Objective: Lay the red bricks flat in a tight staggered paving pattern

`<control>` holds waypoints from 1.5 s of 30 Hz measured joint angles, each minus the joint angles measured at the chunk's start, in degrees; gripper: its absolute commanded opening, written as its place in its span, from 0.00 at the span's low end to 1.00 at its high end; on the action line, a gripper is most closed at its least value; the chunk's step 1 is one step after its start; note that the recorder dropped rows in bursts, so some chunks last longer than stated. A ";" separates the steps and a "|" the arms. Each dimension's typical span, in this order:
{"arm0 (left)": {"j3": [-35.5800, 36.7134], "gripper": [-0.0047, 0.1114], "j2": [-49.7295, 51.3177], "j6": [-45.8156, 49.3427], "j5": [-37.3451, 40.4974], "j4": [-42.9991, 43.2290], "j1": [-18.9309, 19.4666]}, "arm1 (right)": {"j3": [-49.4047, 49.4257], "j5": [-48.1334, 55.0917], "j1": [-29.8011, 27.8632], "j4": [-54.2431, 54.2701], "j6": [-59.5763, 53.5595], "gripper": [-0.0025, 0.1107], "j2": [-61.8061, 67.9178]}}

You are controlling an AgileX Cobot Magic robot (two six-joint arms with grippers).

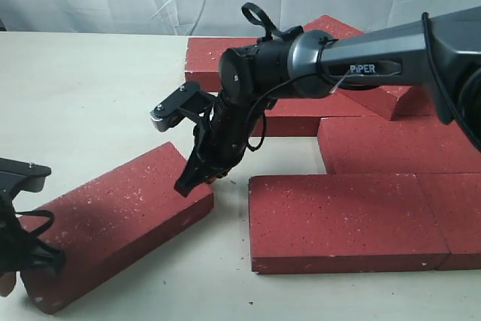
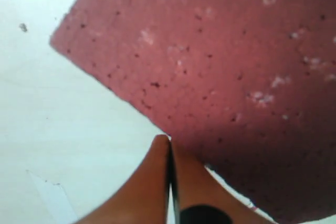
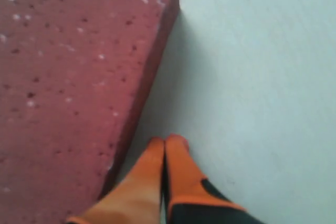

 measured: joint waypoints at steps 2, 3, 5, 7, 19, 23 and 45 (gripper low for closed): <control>-0.96 0.04 0.08 0.11 -0.73 0.00 0.00 | 0.00 0.60 0.00 0.13 -0.01 0.01 -0.96; -1.71 0.04 0.08 0.11 -1.65 0.00 0.00 | 0.00 1.04 0.00 0.13 -0.12 0.01 -1.51; -2.70 0.04 0.08 0.11 -2.20 0.00 0.00 | 0.00 1.26 0.00 -0.31 -0.12 0.01 -2.28; -3.75 0.04 0.12 0.51 -3.41 0.00 0.00 | 0.00 1.54 -0.24 -1.37 -0.12 0.01 -2.83; -8.68 0.04 0.74 1.60 -14.37 1.61 0.30 | 0.00 7.22 -1.24 -10.39 -0.12 0.01 -2.94; -11.09 0.04 3.57 1.64 -17.00 2.00 0.60 | 0.10 7.32 -2.27 -11.01 -0.12 0.01 -3.04; -13.38 0.04 13.71 1.64 -30.81 7.46 1.03 | 0.10 4.07 -5.55 -12.34 0.71 0.01 -3.04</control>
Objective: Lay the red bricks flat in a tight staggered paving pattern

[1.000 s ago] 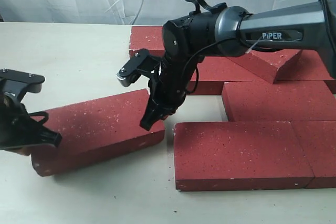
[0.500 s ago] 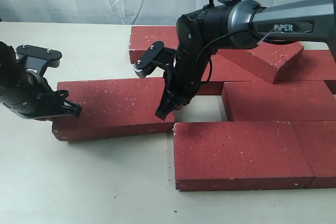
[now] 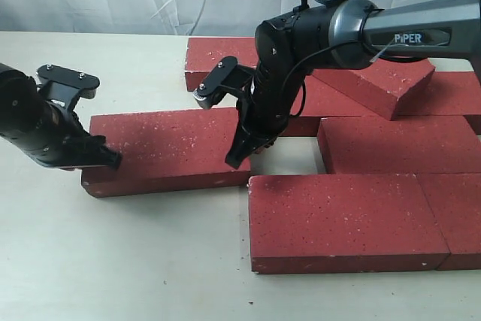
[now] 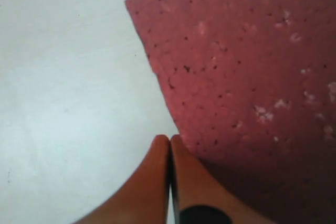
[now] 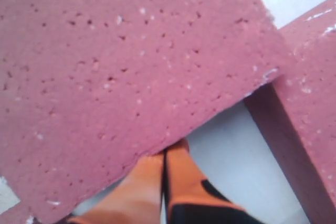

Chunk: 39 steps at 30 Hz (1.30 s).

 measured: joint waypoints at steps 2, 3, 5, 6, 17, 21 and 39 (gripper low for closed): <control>0.00 0.04 0.22 0.13 -0.48 2.57 0.00 | 0.00 -0.62 0.00 0.00 0.22 0.01 0.00; 0.00 0.04 0.22 0.13 -0.96 3.19 0.00 | 0.00 -0.83 0.00 -0.05 0.22 0.01 0.00; 0.00 0.04 0.32 0.13 -2.11 4.11 0.30 | 0.00 -1.21 0.00 -0.14 0.35 0.01 0.00; 0.00 0.04 0.32 0.13 -2.59 4.63 0.54 | 0.00 -1.20 0.00 -0.14 0.48 0.01 0.00; -0.52 0.04 0.45 2.14 2.98 7.04 1.29 | 0.00 2.85 0.86 2.44 1.36 0.01 -0.22; -0.52 0.04 0.45 2.98 0.07 5.39 1.17 | -0.10 2.85 0.96 -1.01 2.13 0.01 -0.22; -0.52 0.04 -0.05 3.86 1.27 9.09 5.96 | 8.43 3.27 -4.67 -5.02 6.66 0.01 -13.46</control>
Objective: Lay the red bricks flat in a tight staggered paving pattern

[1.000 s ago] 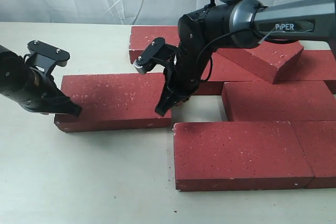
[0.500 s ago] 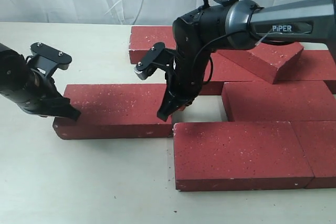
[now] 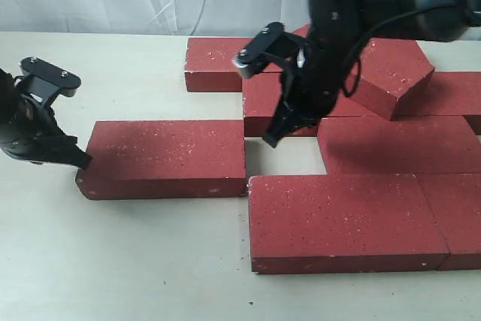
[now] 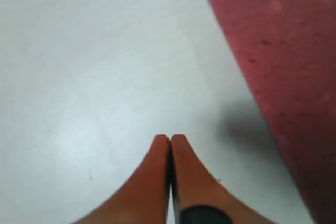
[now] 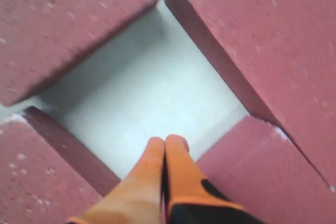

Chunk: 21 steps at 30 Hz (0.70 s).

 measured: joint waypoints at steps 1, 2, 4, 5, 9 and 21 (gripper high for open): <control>0.00 0.04 -0.14 0.00 0.00 -0.29 1.03 | 2.76 -1.85 -1.92 1.02 0.00 0.01 -1.53; -0.05 0.04 -0.23 0.00 0.00 -0.67 2.31 | 5.70 -3.99 -3.80 2.60 -0.44 0.01 -3.18; -0.05 0.04 -0.36 0.00 -0.27 -1.56 4.88 | 10.88 -8.38 -6.93 5.45 -2.00 0.01 -6.41; -0.05 0.04 -0.36 0.00 -0.62 -2.26 6.12 | 13.35 -10.49 -8.30 6.89 -3.48 0.01 -8.14; -0.05 0.04 0.20 1.23 -3.11 -7.94 9.30 | 18.01 -14.38 -10.13 9.90 -9.78 0.01 -12.20; -0.05 0.04 5.30 8.15 -4.01 -18.40 8.66 | 18.46 -17.45 -10.15 15.31 -15.49 0.01 -12.58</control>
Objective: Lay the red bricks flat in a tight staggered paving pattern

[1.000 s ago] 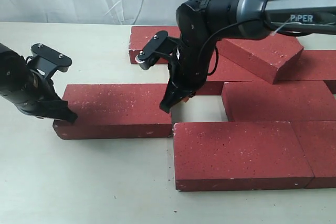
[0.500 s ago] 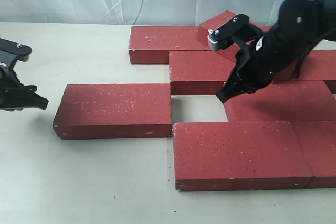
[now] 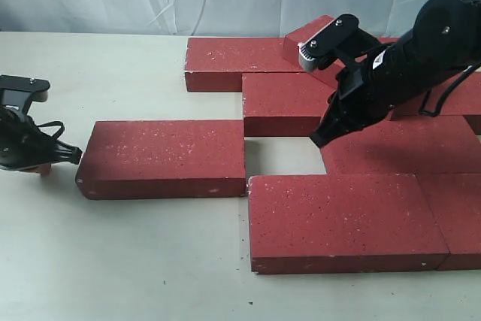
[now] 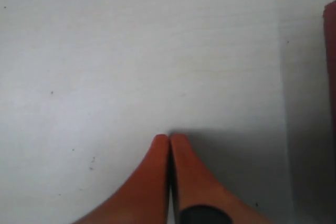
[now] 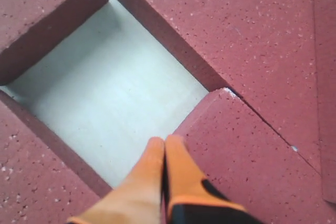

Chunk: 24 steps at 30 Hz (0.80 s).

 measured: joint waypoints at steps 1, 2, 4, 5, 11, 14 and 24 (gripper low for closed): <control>0.00 0.04 0.00 0.23 -0.42 -0.33 -0.36 | 0.00 -0.17 0.00 0.27 0.02 0.01 -0.10; 0.00 0.04 0.08 0.23 -0.95 -0.33 -0.91 | 0.00 -0.44 0.00 0.42 -0.12 0.01 -0.10; 0.00 0.04 0.08 0.48 -2.24 -0.33 -2.01 | 0.00 -0.46 0.00 0.77 -0.12 0.01 -0.10; 0.00 0.04 0.08 0.64 -2.55 -0.48 -2.48 | 0.00 -0.56 0.00 0.87 -0.12 0.01 -0.10; 0.00 0.04 0.08 0.98 -3.28 -0.78 -5.36 | 0.00 -0.78 0.00 1.55 -0.12 0.01 -0.10; 0.00 0.04 0.08 1.10 -3.51 -0.78 -6.27 | 0.00 -0.78 0.00 1.65 -0.12 0.01 -0.10; 0.00 0.04 0.37 1.10 -5.17 -1.58 -8.68 | 0.00 -0.64 0.57 6.44 -4.80 0.01 -0.10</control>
